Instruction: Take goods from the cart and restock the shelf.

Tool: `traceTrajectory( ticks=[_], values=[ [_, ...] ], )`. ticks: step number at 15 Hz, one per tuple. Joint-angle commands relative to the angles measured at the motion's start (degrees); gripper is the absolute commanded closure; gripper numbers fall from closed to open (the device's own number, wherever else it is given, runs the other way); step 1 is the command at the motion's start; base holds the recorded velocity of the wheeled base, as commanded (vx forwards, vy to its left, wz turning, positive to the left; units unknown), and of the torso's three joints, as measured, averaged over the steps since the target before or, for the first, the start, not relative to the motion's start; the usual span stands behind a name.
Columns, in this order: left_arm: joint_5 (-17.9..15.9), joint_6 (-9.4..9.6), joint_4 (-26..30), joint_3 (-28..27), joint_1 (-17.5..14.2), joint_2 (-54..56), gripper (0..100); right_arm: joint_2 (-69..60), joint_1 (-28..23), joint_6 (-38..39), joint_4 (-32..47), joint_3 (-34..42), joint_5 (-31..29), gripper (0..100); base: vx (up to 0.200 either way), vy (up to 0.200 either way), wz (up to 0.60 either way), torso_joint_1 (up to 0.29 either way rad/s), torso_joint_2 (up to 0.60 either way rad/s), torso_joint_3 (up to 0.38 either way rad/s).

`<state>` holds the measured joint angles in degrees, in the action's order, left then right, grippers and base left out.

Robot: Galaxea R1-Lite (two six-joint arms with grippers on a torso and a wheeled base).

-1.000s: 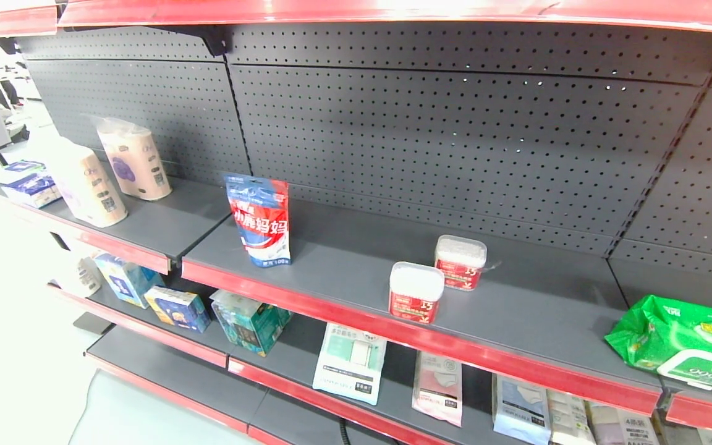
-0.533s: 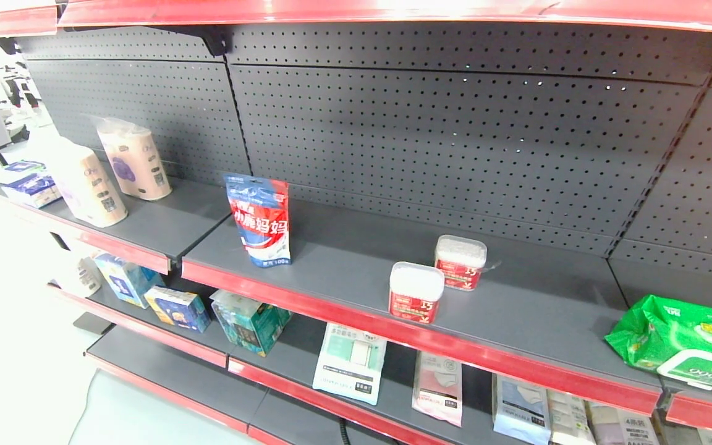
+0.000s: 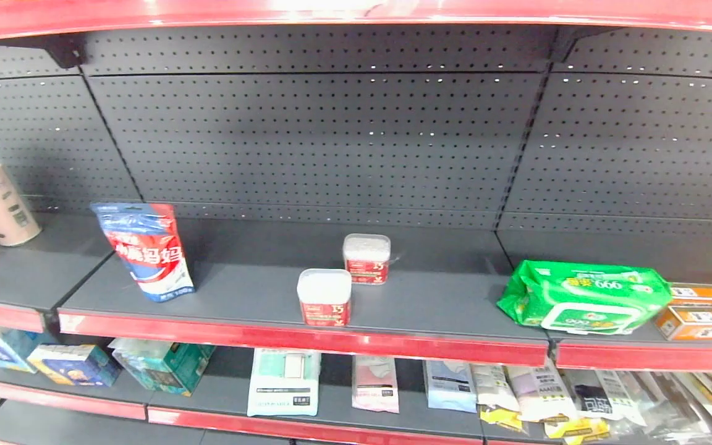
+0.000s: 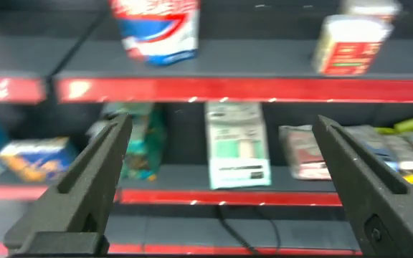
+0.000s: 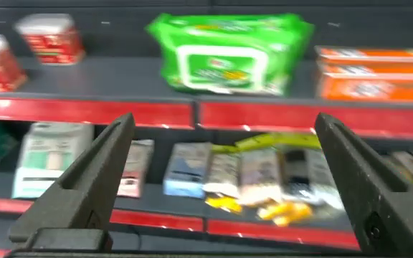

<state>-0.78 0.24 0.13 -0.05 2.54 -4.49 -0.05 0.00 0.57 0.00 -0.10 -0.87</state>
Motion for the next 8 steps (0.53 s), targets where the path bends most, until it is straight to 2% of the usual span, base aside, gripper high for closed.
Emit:
traceTrajectory(
  ticks=[1, 3, 7, 8],
  values=[
    [-0.01, 0.02, -0.05, -0.04, 0.01, -0.08, 0, 0.14, 0.00, -0.13, 0.00, 0.01, -0.01, 0, 0.000, 0.000, -0.60, 0.002, 0.00, 0.007],
    [-0.01, 0.02, 0.04, -0.04, 0.10, -0.26, 0, 0.14, 0.00, -0.22, 0.00, 0.01, -0.01, 0, 0.000, 0.000, -0.60, 0.000, 0.00, -0.002],
    [-0.98, 0.02, 0.04, -0.13, 1.07, -1.14, 0, 0.14, 0.00, -0.40, 0.00, 0.01, 0.07, 0, 0.000, 0.000, 0.00, 0.000, 0.00, 0.000],
    [-0.98, -0.24, 0.13, -0.13, 2.21, -1.67, 0, 0.14, 0.00, -0.40, 0.00, 0.01, 0.07, 0, 0.000, 0.000, 0.00, 0.000, 0.00, 0.000]
  ],
)
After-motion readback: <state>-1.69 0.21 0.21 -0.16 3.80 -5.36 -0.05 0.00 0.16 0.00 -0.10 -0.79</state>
